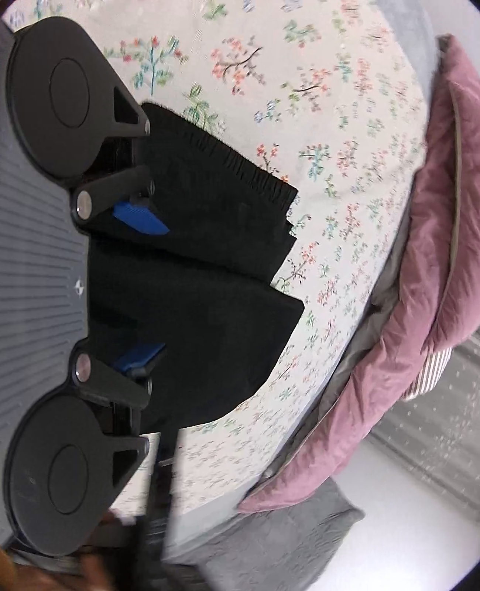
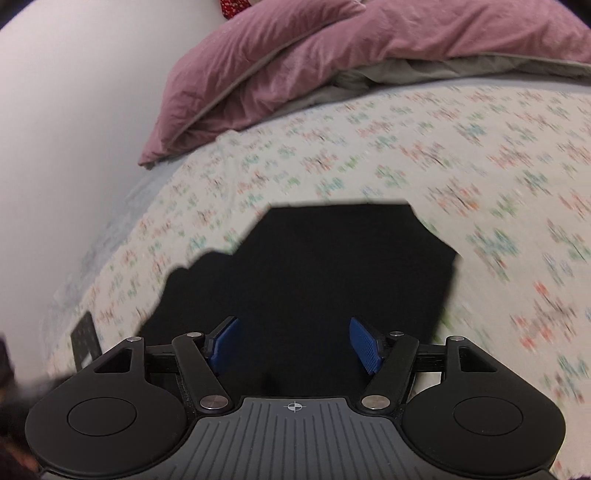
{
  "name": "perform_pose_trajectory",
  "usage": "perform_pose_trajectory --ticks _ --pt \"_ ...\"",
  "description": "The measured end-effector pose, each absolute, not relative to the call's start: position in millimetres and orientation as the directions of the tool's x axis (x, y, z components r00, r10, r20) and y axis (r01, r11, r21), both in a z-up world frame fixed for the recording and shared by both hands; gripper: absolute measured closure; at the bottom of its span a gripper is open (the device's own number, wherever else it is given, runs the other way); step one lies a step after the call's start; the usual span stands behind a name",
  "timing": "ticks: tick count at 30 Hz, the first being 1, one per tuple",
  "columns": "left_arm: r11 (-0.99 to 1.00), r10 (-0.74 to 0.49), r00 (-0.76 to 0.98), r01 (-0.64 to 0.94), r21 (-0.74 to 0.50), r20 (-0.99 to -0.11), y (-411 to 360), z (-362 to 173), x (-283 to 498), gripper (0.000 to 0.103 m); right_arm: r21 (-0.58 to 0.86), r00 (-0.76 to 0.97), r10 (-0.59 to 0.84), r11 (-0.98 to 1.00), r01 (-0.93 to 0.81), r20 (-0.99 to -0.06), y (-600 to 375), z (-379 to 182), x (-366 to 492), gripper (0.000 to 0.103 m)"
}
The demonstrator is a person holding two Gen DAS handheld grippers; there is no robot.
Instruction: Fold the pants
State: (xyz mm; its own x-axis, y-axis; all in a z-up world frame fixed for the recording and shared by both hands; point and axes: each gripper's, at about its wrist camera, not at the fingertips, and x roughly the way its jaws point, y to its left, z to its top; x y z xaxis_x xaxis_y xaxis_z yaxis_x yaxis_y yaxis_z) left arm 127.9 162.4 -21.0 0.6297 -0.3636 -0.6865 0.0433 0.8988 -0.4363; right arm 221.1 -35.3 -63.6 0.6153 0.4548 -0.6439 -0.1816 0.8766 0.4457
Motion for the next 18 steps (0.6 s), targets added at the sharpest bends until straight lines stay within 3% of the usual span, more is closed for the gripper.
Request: perform_pose_trajectory --ticks 5,7,9,18 --pt "0.875 -0.354 0.643 -0.029 -0.483 -0.679 155.8 -30.4 145.9 0.035 0.468 0.61 0.468 0.866 -0.175 -0.639 -50.5 -79.6 204.7 0.037" --pt "0.878 -0.315 0.651 -0.076 -0.472 -0.691 153.1 -31.7 148.6 0.059 0.471 0.615 0.47 0.864 -0.176 -0.633 -52.7 -81.7 201.0 0.037" --pt "0.873 -0.306 0.659 -0.094 -0.479 -0.687 150.5 -28.9 150.0 0.074 0.477 0.618 0.472 0.862 -0.173 -0.628 -52.9 -82.0 198.9 0.037" --pt "0.892 -0.298 0.756 0.004 -0.451 -0.583 147.4 31.0 139.9 0.074 0.501 0.647 0.489 0.845 -0.185 -0.585 -63.7 -71.4 187.3 0.037"
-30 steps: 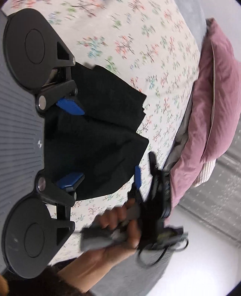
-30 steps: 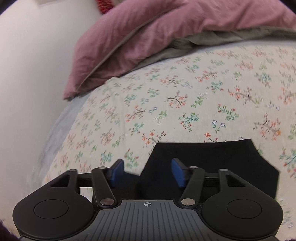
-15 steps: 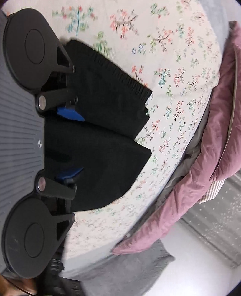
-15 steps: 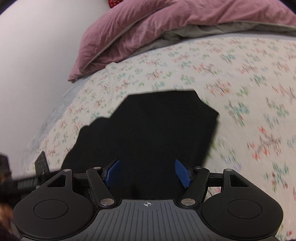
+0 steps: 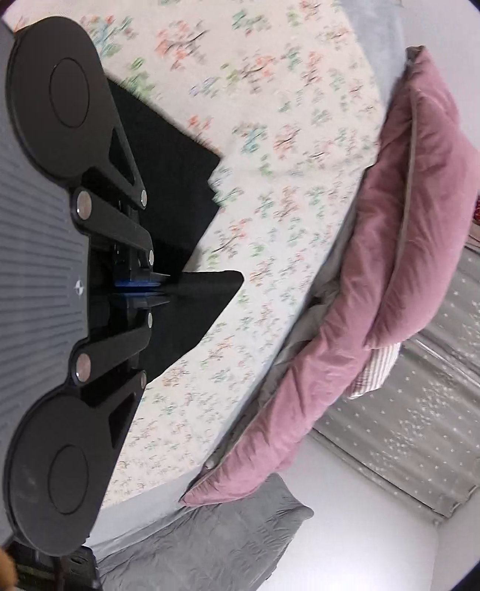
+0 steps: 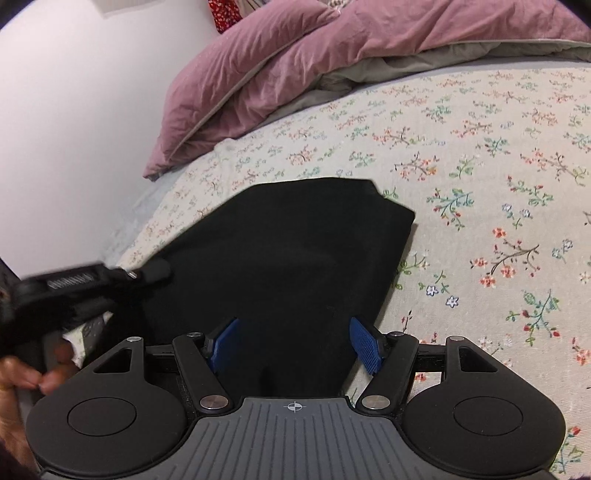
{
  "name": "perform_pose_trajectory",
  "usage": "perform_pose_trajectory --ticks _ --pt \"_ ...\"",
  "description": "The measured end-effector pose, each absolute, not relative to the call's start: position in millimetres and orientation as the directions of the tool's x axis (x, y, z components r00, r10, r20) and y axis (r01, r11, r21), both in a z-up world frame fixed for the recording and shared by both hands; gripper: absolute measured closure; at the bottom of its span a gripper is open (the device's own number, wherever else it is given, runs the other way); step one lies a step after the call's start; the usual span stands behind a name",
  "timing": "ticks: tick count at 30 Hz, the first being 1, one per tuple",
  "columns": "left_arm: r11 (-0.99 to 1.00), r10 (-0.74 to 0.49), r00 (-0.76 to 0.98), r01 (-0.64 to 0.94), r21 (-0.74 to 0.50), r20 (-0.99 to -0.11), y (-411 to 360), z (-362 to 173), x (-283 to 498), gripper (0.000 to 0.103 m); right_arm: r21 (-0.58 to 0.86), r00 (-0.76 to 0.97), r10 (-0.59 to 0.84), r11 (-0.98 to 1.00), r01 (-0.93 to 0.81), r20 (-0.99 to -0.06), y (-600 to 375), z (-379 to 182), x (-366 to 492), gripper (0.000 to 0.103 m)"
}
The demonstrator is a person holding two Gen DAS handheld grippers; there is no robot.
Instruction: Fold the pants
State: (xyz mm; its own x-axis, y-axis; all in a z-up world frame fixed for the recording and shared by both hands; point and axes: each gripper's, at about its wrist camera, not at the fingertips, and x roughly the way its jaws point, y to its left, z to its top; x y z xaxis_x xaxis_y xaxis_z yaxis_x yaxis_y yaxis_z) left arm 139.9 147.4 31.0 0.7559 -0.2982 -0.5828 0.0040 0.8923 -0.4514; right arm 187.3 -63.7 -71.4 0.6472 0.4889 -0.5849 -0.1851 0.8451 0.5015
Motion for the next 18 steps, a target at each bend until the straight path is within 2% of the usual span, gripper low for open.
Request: perform_pose_trajectory --ticks 4,8,9,10,12,14,18 --pt "0.913 -0.215 0.764 -0.064 -0.403 -0.608 173.4 29.8 146.2 0.074 0.504 0.65 0.492 0.843 -0.188 -0.58 -63.2 -71.7 186.2 0.036" --pt "0.916 -0.137 0.709 -0.175 -0.361 -0.692 200.5 2.8 160.4 0.069 0.52 0.637 0.502 0.835 -0.18 -0.585 -58.0 -77.2 187.8 0.036" --pt "0.912 -0.128 0.694 -0.199 -0.36 -0.709 206.8 -3.5 163.3 0.055 0.524 0.633 0.505 0.833 -0.179 -0.587 -56.2 -78.8 188.4 0.036" --pt "0.907 -0.115 0.688 -0.222 -0.359 -0.716 212.6 -8.6 164.4 0.037 0.526 0.629 0.508 0.831 -0.178 -0.589 -54.2 -80.4 188.7 0.036" --pt "0.905 -0.112 0.686 -0.228 -0.359 -0.719 221.9 -15.7 166.3 0.021 0.531 0.62 0.514 0.828 -0.178 -0.593 -50.6 -83.8 188.7 0.036" --pt "0.893 -0.147 0.688 -0.216 -0.394 -0.711 227.3 -20.5 168.0 0.019 0.542 0.61 0.525 0.821 -0.18 -0.593 -47.5 -87.5 188.2 0.036" --pt "0.817 -0.284 0.678 -0.198 -0.541 -0.677 239.9 -32.7 172.4 0.019 0.604 0.594 0.564 0.781 -0.158 -0.574 -46.9 -97.4 189.7 0.036"
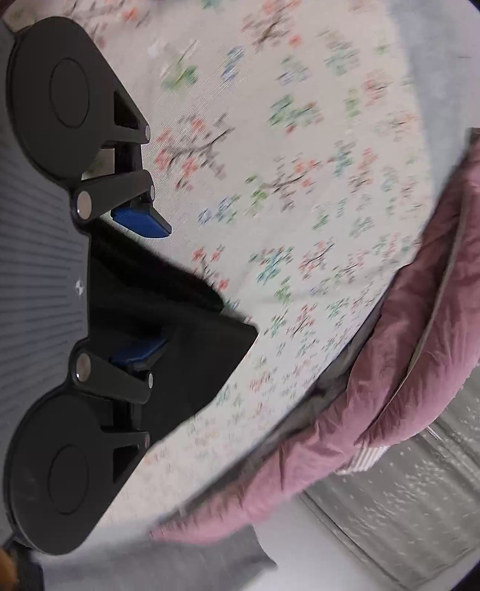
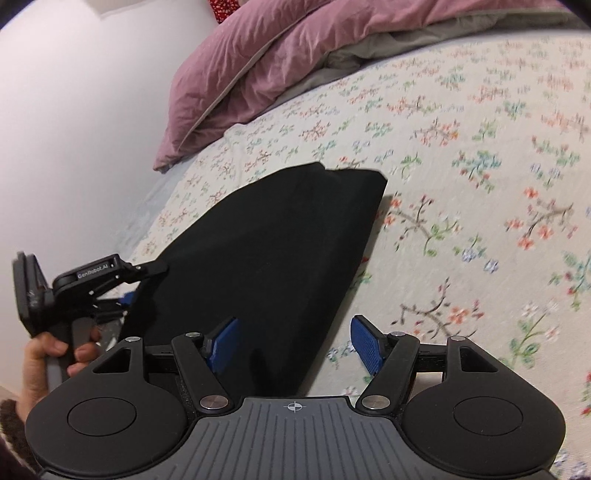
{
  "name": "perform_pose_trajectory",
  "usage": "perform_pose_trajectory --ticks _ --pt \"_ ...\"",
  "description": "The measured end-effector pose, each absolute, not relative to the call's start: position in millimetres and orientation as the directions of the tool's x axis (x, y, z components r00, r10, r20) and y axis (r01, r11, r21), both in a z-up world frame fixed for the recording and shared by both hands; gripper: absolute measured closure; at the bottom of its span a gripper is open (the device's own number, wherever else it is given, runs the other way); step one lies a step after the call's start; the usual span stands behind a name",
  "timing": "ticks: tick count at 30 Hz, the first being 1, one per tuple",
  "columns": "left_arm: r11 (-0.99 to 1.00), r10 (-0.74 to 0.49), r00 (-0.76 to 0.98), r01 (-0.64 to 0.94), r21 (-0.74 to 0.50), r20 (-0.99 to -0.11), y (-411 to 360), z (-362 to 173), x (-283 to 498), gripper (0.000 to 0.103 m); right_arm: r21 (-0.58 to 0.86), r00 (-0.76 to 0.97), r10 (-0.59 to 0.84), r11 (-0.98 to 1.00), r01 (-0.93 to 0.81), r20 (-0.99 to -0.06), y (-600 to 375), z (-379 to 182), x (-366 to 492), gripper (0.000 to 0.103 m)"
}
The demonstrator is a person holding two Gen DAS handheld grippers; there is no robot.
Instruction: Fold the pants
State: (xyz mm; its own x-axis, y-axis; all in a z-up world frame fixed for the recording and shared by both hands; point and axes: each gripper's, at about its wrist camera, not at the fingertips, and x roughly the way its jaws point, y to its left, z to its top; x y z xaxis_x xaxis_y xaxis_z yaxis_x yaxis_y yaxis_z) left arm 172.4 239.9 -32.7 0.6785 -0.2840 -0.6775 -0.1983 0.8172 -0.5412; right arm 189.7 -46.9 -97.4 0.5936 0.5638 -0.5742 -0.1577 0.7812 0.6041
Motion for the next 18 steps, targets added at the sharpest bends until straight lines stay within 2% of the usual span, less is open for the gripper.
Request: perform_pose_trajectory --ticks 4,7,10,15,18 --pt "0.75 -0.377 0.657 -0.198 -0.632 -0.653 241.9 -44.4 175.0 0.021 0.659 0.59 0.581 0.745 -0.109 -0.56 -51.3 -108.1 195.0 0.036" --pt "0.722 -0.393 0.659 -0.21 -0.659 -0.641 247.1 -52.1 173.8 0.023 0.69 0.597 0.591 0.719 -0.085 -0.543 -52.5 -114.6 196.5 0.037" --pt "0.684 -0.417 0.665 -0.219 -0.695 -0.62 255.7 -55.5 170.4 0.03 0.729 0.605 0.603 0.682 -0.053 -0.52 -54.8 -121.9 198.8 0.045" --pt "0.676 -0.43 0.668 -0.207 -0.708 -0.607 259.5 -56.6 163.8 0.036 0.755 0.617 0.608 0.655 -0.033 -0.501 -52.2 -131.1 204.0 0.067" --pt "0.684 -0.426 0.669 -0.203 -0.701 -0.609 258.2 -56.3 162.4 0.039 0.749 0.619 0.604 0.661 -0.037 -0.503 -49.5 -132.2 205.4 0.073"
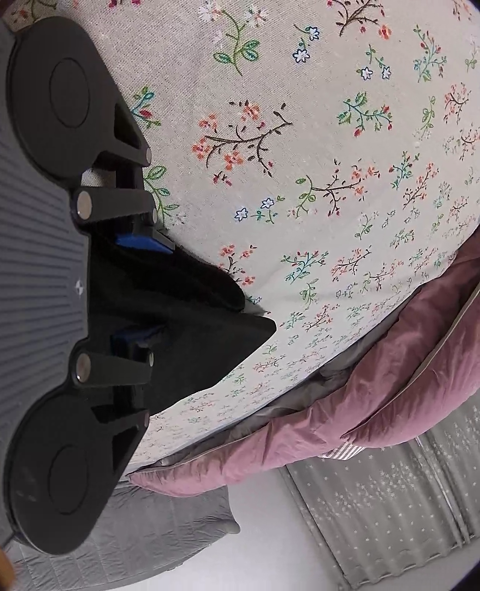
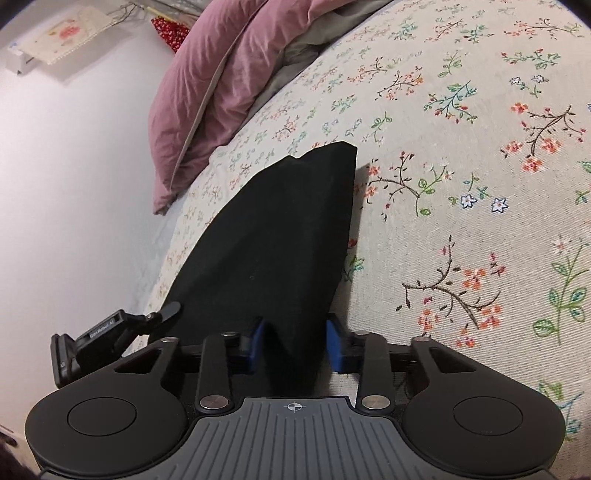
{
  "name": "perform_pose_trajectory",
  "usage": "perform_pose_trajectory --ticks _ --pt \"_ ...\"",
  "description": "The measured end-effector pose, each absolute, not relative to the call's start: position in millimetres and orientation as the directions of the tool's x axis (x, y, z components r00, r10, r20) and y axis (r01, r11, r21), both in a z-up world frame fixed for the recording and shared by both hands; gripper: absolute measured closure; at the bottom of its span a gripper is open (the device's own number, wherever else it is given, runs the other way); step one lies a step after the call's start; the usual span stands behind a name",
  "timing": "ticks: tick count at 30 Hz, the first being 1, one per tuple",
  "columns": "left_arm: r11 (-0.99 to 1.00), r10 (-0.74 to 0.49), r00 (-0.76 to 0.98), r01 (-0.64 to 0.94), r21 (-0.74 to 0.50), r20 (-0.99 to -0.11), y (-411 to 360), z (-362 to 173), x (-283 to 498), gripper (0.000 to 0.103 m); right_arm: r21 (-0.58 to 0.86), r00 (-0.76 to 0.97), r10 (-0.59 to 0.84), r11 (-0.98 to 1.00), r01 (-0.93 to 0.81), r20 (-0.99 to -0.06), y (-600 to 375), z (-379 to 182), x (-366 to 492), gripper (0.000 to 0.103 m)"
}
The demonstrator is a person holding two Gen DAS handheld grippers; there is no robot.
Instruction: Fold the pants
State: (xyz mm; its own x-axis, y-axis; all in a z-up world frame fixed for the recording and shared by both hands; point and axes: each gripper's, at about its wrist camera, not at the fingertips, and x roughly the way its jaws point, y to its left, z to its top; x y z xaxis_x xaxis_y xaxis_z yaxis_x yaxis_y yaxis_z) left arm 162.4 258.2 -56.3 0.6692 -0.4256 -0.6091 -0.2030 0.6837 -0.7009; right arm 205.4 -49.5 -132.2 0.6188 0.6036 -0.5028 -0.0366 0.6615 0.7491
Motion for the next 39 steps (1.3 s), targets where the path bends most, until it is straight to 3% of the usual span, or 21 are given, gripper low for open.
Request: perform_pose_trajectory --ticks 14,16,21,39 --pt "0.73 -0.415 0.672 -0.156 -0.665 -0.613 252.5 -56.4 161.5 0.035 0.72 0.635 0.573 0.693 -0.038 -0.518 -37.1 -129.3 207.9 0.071" --pt "0.728 -0.415 0.678 -0.154 -0.669 -0.607 252.7 -56.6 160.2 0.037 0.705 0.636 0.569 0.707 -0.054 -0.521 -35.1 -128.5 208.1 0.071" --pt "0.652 -0.463 0.686 -0.166 -0.74 -0.562 258.4 -62.1 158.5 0.05 0.726 0.63 0.585 0.686 -0.048 -0.511 -44.9 -128.4 211.9 0.086" --pt "0.688 -0.584 0.578 -0.02 -0.725 -0.57 127.6 -60.5 210.1 0.058 0.621 0.702 0.422 0.783 0.037 -0.573 -162.0 -104.0 216.6 0.088"
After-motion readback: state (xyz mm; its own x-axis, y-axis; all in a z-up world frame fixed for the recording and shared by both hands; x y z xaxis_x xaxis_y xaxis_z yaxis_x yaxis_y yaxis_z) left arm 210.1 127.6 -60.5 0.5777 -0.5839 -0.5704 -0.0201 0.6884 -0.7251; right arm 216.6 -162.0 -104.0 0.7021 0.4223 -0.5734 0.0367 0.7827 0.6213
